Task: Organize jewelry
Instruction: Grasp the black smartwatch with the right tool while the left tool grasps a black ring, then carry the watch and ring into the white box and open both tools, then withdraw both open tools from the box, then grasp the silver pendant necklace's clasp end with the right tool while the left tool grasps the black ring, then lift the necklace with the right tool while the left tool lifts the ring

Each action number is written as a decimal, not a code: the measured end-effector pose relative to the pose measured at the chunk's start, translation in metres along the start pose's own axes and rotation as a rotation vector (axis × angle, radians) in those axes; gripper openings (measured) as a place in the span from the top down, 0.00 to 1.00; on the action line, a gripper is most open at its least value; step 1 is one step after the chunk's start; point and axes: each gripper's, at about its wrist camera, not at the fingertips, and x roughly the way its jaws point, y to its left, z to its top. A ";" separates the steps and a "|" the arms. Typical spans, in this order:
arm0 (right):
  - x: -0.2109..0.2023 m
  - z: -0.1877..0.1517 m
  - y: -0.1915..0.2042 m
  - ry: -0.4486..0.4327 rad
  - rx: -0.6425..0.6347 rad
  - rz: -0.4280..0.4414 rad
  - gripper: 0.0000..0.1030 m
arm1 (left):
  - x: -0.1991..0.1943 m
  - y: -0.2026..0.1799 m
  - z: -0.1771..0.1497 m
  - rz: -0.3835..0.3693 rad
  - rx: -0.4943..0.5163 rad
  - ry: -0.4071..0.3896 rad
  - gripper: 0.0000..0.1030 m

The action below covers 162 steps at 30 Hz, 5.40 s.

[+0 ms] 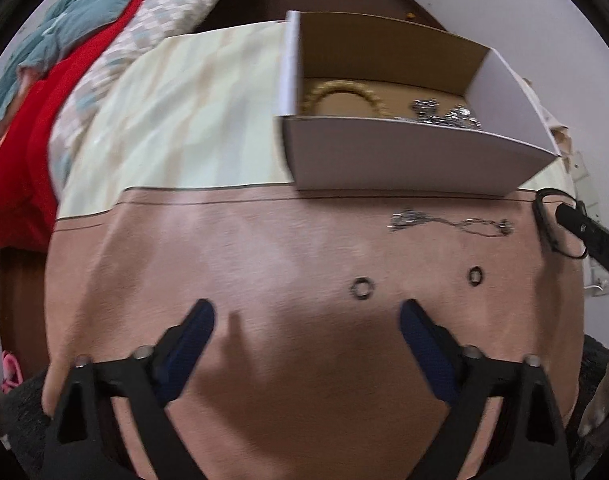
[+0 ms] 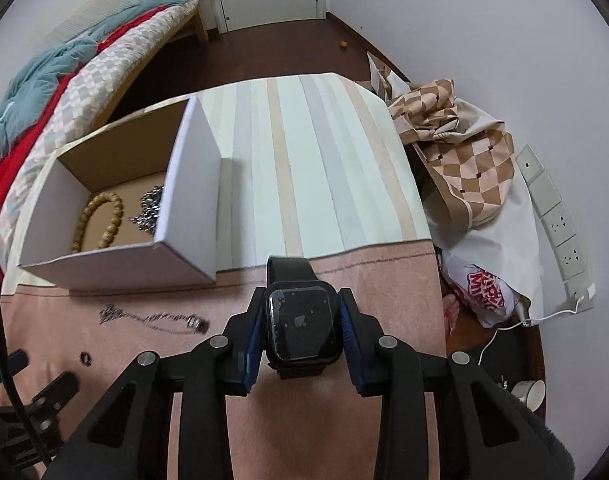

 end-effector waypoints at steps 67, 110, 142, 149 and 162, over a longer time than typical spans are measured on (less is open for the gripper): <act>-0.064 0.074 0.064 0.067 -0.143 0.017 0.02 | -0.092 0.024 0.101 0.041 0.000 -0.198 0.01; -0.059 -0.028 0.043 0.046 -0.059 0.119 0.16 | -0.065 0.036 -0.006 0.212 -0.067 -0.164 0.01; 0.007 -0.021 -0.036 0.003 0.068 0.045 0.88 | -0.007 -0.076 0.007 -0.046 0.082 -0.068 0.02; 0.001 -0.023 -0.047 0.002 0.070 0.041 0.88 | 0.002 -0.095 0.009 -0.064 0.149 -0.073 0.46; -0.005 -0.025 -0.048 -0.005 0.086 0.062 0.88 | 0.000 -0.096 -0.008 -0.051 0.216 -0.079 0.91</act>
